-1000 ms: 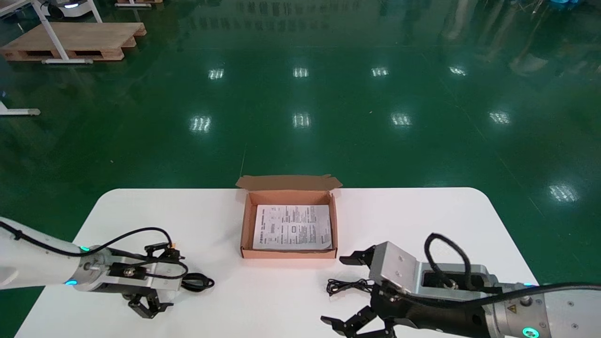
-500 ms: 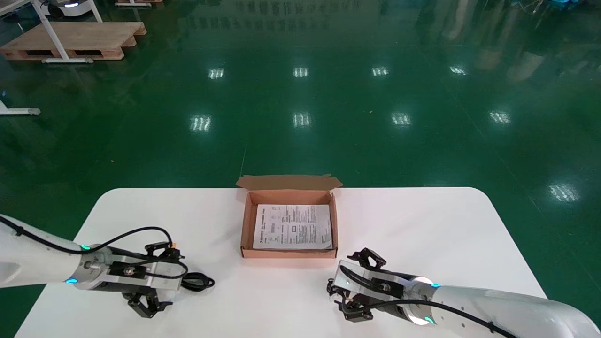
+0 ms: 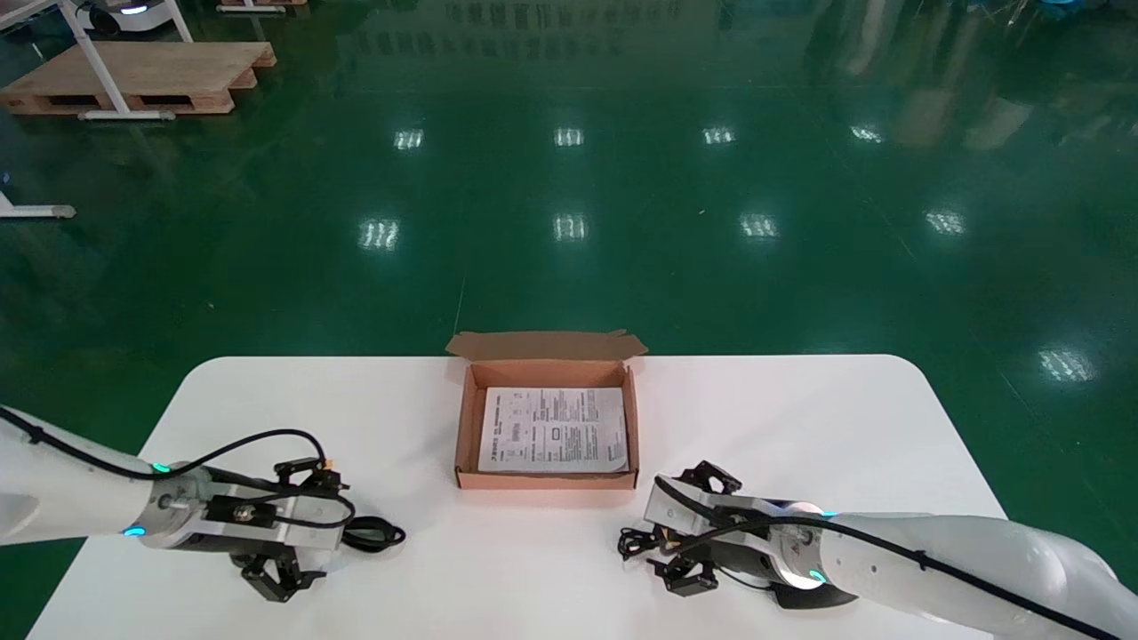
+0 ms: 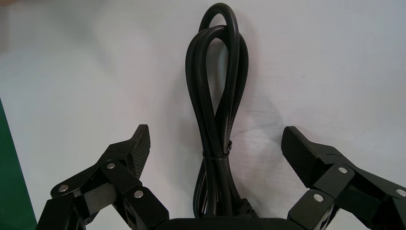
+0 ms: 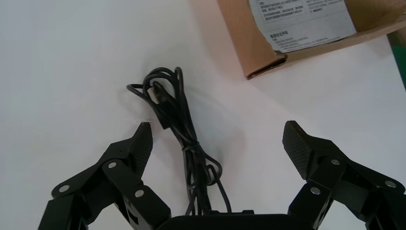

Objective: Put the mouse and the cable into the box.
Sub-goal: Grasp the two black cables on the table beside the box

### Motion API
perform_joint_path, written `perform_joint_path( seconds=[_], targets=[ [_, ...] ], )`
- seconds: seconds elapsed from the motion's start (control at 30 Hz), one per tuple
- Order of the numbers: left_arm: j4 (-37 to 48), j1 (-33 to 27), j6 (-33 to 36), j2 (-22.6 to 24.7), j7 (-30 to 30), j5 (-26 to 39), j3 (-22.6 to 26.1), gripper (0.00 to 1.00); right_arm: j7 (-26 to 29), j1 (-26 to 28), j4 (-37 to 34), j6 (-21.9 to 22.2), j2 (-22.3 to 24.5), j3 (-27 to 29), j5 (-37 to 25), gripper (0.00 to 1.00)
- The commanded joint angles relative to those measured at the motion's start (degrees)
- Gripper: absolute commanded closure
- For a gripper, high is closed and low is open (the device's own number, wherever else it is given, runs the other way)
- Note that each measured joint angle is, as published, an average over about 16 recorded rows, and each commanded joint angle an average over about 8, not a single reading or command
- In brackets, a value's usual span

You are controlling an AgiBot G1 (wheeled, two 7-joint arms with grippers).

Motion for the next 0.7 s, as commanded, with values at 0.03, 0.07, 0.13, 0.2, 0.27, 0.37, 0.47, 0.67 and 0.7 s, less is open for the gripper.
perform_joint_path(
  seconds=[0.03, 0.07, 0.13, 0.2, 0.27, 0.37, 0.47, 0.67, 0.7],
  targets=[
    [0.39, -0.13, -0.05, 0.1, 0.29, -0.06, -0.04, 0.0, -0.87, 0.53, -0.81, -0.93, 0.01, 0.13, 0.89, 0.0],
    [0.54, -0.17, -0.07, 0.14, 0.38, -0.08, -0.05, 0.0, -1.28, 0.68, -1.17, -1.19, -0.05, 0.03, 0.92, 0.0],
    [0.78, -0.25, -0.11, 0.2, 0.51, -0.11, -0.07, 0.11, -1.91, 0.9, -1.77, -1.59, -0.18, -0.2, 0.81, 0.11],
    [0.94, -0.29, -0.14, 0.23, 0.58, -0.13, -0.09, 0.36, -2.25, 1.03, -2.17, -1.76, -0.28, -0.39, 0.6, 0.35],
    [1.05, -0.33, -0.17, 0.26, 0.62, -0.14, -0.1, 0.61, -2.48, 1.12, -2.46, -1.87, -0.36, -0.55, 0.41, 0.6],
    [1.03, -0.33, -0.18, 0.26, 0.6, -0.14, -0.1, 0.98, -2.35, 1.09, -2.37, -1.96, -0.32, -0.56, 0.43, 0.94],
    [0.96, -0.31, -0.18, 0.24, 0.58, -0.14, -0.1, 1.0, -2.21, 1.03, -2.17, -1.94, -0.26, -0.48, 0.55, 1.0],
    [0.84, -0.27, -0.18, 0.22, 0.55, -0.14, -0.08, 1.0, -1.99, 0.92, -1.86, -1.85, -0.17, -0.32, 0.77, 1.0],
    [0.82, -0.27, -0.18, 0.22, 0.55, -0.14, -0.08, 1.0, -1.96, 0.9, -1.82, -1.83, -0.16, -0.3, 0.79, 1.0]
  ],
)
